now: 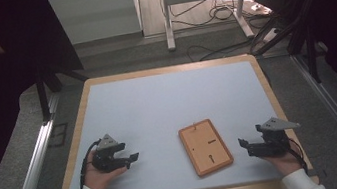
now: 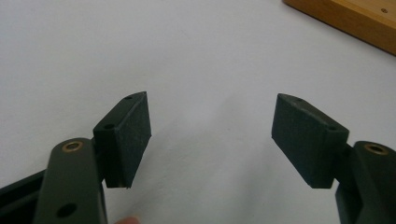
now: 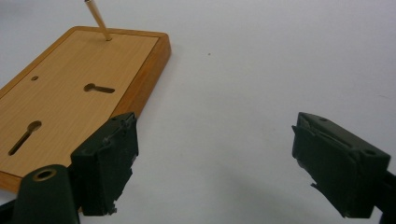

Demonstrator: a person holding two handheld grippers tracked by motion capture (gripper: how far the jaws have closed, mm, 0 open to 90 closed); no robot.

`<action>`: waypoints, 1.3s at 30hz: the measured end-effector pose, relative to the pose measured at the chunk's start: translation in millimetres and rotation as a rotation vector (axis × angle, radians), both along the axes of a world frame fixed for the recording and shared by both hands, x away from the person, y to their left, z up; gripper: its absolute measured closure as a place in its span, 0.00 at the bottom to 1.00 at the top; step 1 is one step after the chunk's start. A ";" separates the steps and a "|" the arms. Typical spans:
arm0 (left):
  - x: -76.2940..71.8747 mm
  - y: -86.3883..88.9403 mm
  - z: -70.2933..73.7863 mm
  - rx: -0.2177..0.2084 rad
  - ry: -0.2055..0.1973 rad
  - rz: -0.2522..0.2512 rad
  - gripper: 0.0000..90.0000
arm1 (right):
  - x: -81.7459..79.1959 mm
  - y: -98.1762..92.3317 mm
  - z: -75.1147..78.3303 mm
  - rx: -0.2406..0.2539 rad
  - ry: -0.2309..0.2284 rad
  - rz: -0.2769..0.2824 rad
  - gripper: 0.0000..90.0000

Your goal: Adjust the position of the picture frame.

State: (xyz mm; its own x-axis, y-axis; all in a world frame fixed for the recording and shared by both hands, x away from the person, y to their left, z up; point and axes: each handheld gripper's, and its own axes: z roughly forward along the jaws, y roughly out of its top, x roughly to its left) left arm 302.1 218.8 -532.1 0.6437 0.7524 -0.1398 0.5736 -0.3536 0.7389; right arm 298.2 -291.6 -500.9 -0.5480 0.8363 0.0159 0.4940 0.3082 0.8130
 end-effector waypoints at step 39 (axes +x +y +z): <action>-1.9 -2.0 1.4 0.002 -0.010 -0.010 0.31 | 0.8 22.3 -1.5 -0.062 -0.023 0.135 0.26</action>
